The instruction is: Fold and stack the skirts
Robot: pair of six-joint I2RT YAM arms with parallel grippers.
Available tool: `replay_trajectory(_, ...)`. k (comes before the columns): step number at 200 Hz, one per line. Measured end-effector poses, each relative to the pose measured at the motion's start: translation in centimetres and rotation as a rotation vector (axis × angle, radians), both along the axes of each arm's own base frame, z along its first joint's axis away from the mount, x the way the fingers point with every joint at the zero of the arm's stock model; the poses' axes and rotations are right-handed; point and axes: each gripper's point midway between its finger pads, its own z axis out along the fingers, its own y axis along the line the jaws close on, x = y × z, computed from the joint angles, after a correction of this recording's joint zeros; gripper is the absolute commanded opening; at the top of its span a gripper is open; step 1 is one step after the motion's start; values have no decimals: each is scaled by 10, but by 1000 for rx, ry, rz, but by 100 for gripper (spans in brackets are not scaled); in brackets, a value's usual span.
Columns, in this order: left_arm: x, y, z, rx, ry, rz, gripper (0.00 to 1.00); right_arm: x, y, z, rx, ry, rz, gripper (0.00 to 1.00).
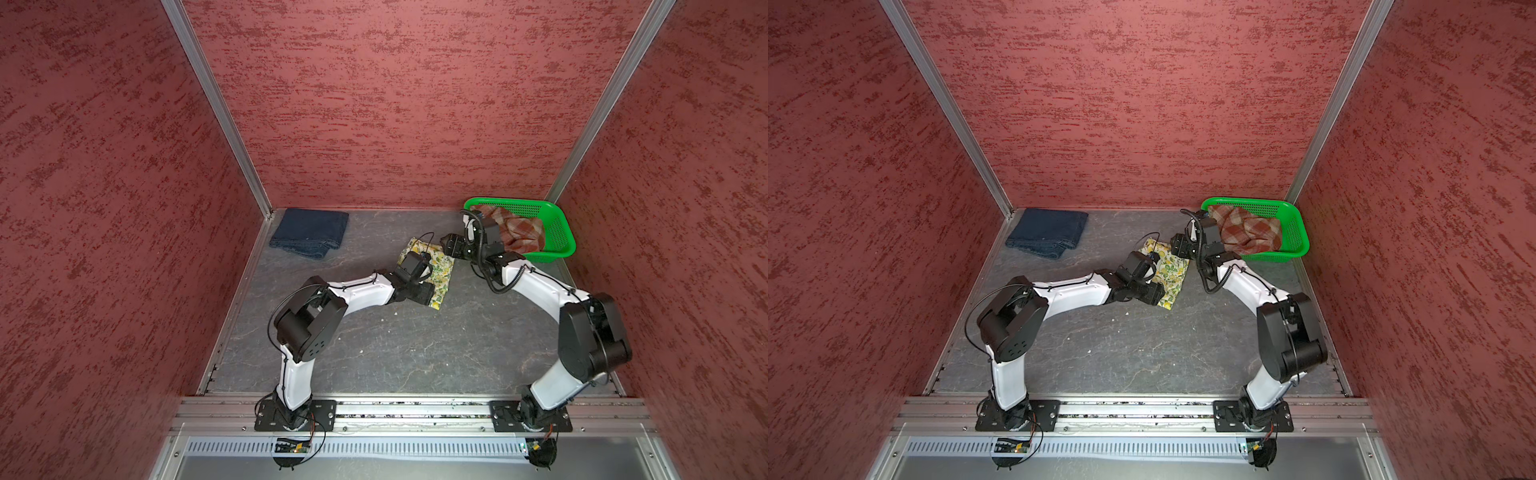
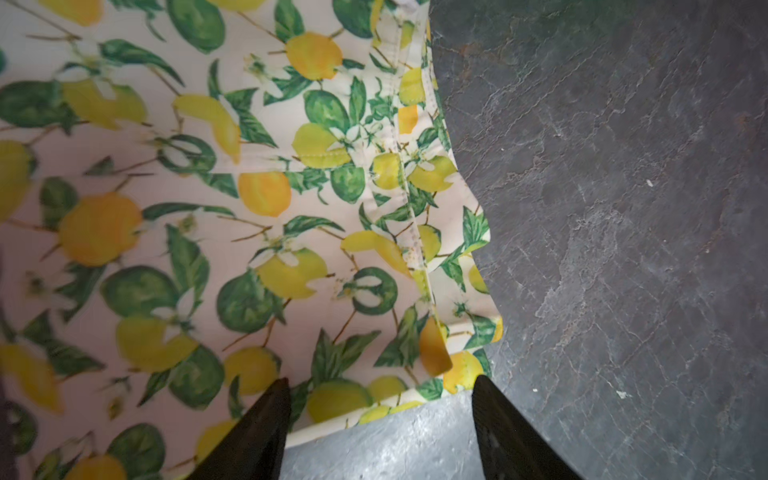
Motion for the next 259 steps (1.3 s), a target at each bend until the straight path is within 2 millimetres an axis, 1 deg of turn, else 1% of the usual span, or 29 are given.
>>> replay_trajectory(20,6,-9,-11,16,-1,-19,64,-4,-15,24,4,-41,-58,76)
replay_trajectory(32,8,-11,-17,26,-2,-24,63,-6,-24,31,2,-50,-85,76)
replay_trajectory(43,7,-7,-23,37,9,-23,61,-7,-30,35,-3,-54,-106,76)
replay_trajectory(61,4,0,-26,30,6,-20,54,-9,-37,32,-13,-46,-125,77)
replay_trajectory(94,-11,30,-29,15,21,6,53,-18,-41,12,-34,3,-127,77)
replay_trajectory(121,-20,55,-29,2,31,45,53,-21,-37,8,-43,14,-114,78)
replay_trajectory(145,-25,78,-29,-11,47,86,52,-23,-28,3,-49,23,-91,81)
replay_trajectory(160,-30,90,-28,-23,58,107,53,-25,-16,-6,-48,44,-63,86)
replay_trajectory(167,-32,95,-28,-28,64,117,53,-26,-9,-11,-44,56,-49,91)
replay_trajectory(178,-37,101,-27,-33,68,125,58,-30,1,-22,-30,77,-29,98)
replay_trajectory(188,-46,104,-24,-45,66,117,63,-35,9,-35,-15,103,-12,99)
replay_trajectory(198,-57,104,-19,-59,57,101,64,-43,16,-49,0,140,3,99)
replay_trajectory(208,-66,102,-9,-82,36,80,64,-51,24,-64,8,179,17,99)
replay_trajectory(220,-71,97,8,-121,-5,54,66,-57,33,-75,15,209,27,99)
replay_trajectory(241,-71,89,40,-199,-90,27,67,-63,49,-83,35,226,46,99)
replay_trajectory(259,-66,87,60,-241,-151,31,69,-66,61,-86,52,225,60,99)
